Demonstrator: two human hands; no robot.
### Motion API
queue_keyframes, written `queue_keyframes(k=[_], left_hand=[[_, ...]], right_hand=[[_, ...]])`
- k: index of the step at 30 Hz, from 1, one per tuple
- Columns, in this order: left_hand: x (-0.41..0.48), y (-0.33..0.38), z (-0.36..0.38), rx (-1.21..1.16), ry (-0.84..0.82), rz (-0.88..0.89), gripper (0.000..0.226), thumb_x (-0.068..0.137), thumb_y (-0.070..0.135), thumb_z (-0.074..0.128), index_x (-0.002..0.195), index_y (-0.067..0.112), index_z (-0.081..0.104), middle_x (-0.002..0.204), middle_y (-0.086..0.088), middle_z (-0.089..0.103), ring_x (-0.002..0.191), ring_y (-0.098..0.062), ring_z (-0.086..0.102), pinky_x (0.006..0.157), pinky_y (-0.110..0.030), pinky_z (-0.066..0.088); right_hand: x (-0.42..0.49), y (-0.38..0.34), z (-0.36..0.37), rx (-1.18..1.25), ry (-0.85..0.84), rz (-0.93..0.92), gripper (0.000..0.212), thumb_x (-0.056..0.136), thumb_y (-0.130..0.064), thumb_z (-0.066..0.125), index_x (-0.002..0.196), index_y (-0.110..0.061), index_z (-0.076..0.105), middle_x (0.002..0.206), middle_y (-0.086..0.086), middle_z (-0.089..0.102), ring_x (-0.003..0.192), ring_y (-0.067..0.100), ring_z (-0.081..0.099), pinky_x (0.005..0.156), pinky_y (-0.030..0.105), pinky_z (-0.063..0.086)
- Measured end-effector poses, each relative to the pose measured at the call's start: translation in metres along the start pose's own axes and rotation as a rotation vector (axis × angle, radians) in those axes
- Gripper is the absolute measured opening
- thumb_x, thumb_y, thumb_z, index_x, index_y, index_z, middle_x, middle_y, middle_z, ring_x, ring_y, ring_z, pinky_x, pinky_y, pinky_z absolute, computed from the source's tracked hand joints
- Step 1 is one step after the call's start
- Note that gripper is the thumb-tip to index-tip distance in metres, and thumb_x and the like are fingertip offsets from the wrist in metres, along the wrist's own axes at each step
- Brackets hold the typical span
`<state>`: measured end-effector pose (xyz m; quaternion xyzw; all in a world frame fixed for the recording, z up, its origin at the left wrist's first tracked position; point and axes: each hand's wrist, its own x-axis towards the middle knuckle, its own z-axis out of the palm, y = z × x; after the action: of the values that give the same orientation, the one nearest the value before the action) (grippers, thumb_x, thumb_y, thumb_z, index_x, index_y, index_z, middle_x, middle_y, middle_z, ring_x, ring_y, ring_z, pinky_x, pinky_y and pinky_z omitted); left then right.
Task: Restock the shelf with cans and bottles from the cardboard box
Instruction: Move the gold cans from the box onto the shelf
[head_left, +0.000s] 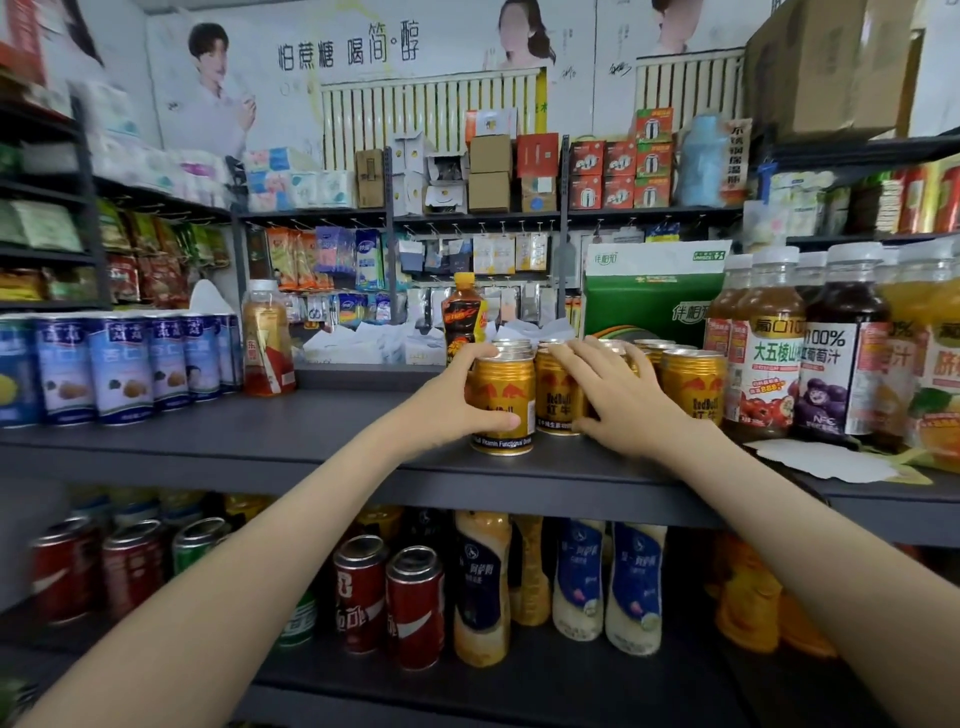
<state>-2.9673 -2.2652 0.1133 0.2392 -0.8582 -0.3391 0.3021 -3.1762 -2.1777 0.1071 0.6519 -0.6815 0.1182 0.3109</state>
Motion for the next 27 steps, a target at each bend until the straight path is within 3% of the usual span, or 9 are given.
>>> queue_keyframes(k=[5,11,13,18,21,27], left_hand=[[-0.016,0.008,0.01,0.0,0.124,0.02,0.096,0.081,0.027,0.075,0.148,0.034,0.007,0.128,0.012,0.036,0.118,-0.007,0.043,0.101,-0.027,0.037],[-0.073,-0.003,-0.009,0.085,0.452,0.029,0.058,0.091,0.033,0.063,0.14,0.022,0.034,0.13,0.004,0.05,0.11,-0.009,0.054,0.091,-0.024,0.043],[-0.108,-0.021,-0.025,0.138,0.533,0.038,0.047,0.092,0.029,0.061,0.134,0.018,0.042,0.129,0.003,0.053,0.11,-0.009,0.055,0.091,-0.025,0.046],[-0.232,-0.098,-0.084,0.263,0.649,-0.106,0.038,0.092,0.02,0.06,0.128,0.017,0.048,0.119,0.005,0.057,0.107,-0.01,0.057,0.092,-0.024,0.048],[-0.325,-0.161,-0.13,0.286,0.666,-0.395,0.039,0.092,0.025,0.059,0.128,0.018,0.047,0.116,0.003,0.06,0.107,-0.015,0.059,0.092,-0.031,0.049],[-0.543,-0.275,-0.208,0.326,0.566,-0.957,0.049,0.094,0.031,0.056,0.137,0.016,0.039,0.129,-0.001,0.05,0.116,-0.021,0.054,0.09,-0.028,0.045]], right_hand=[[-0.01,-0.011,-0.006,0.161,0.027,0.074,0.088,0.087,-0.033,0.063,0.152,-0.026,0.005,0.16,0.004,0.008,0.148,0.022,0.003,0.117,0.046,0.001],[-0.021,-0.1,-0.027,0.447,0.372,-0.002,0.06,0.087,-0.018,0.06,0.142,-0.014,0.038,0.141,0.008,0.042,0.131,0.027,0.036,0.104,0.042,0.028],[-0.021,-0.146,-0.029,0.528,0.394,-0.091,0.054,0.088,-0.015,0.06,0.138,-0.011,0.043,0.135,0.009,0.048,0.125,0.026,0.04,0.099,0.04,0.032],[-0.013,-0.299,-0.001,0.71,0.206,-0.324,0.046,0.09,-0.016,0.056,0.135,-0.01,0.047,0.132,0.006,0.051,0.12,0.023,0.043,0.1,0.04,0.038],[-0.01,-0.416,0.024,0.827,0.062,-0.424,0.046,0.09,-0.016,0.056,0.134,-0.009,0.047,0.131,0.007,0.052,0.12,0.026,0.046,0.1,0.044,0.04],[-0.036,-0.647,0.073,0.982,-0.347,-0.602,0.053,0.099,-0.022,0.048,0.147,-0.017,0.029,0.145,-0.002,0.035,0.136,0.017,0.029,0.106,0.028,0.03]])
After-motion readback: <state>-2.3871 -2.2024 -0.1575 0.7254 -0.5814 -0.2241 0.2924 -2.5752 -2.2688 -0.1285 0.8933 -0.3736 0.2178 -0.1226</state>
